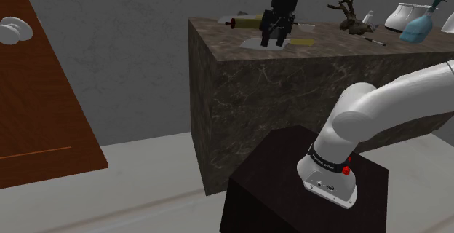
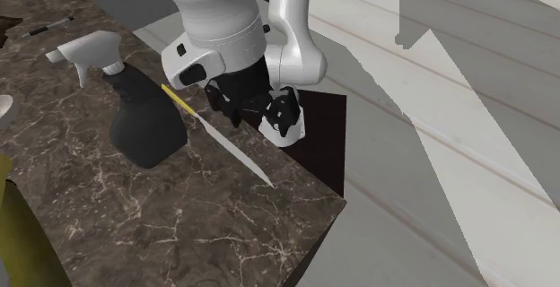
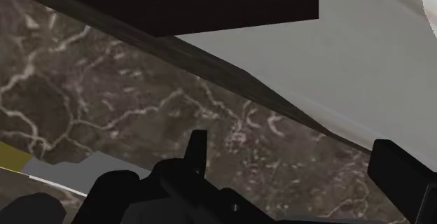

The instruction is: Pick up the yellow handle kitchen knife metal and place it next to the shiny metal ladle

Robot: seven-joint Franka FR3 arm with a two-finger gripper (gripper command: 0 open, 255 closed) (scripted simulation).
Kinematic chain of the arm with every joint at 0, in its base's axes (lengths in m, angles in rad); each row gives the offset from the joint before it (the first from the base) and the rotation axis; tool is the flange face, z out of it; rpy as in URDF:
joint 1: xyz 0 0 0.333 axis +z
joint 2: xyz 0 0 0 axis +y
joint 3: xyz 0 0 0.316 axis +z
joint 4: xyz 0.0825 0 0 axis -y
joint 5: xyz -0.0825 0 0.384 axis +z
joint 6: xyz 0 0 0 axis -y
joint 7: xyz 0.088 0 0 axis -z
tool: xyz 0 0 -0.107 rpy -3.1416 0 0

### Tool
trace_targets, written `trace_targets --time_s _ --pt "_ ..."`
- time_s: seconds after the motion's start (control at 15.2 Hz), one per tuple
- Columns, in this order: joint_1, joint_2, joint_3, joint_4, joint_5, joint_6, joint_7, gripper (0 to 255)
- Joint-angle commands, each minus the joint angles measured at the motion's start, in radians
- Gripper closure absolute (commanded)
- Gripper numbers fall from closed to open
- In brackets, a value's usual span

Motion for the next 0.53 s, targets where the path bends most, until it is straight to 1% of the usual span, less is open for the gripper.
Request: trace_targets --time_s 0.0,0.2,0.46 --pt "0.0 0.0 0.0 0.0 0.0 0.0 0.0 0" --pt "0.103 -0.026 -0.109 0.02 -0.136 -0.04 -0.409 0" --pt "0.258 -0.032 -0.259 0.076 -0.312 -0.048 -0.956 0"
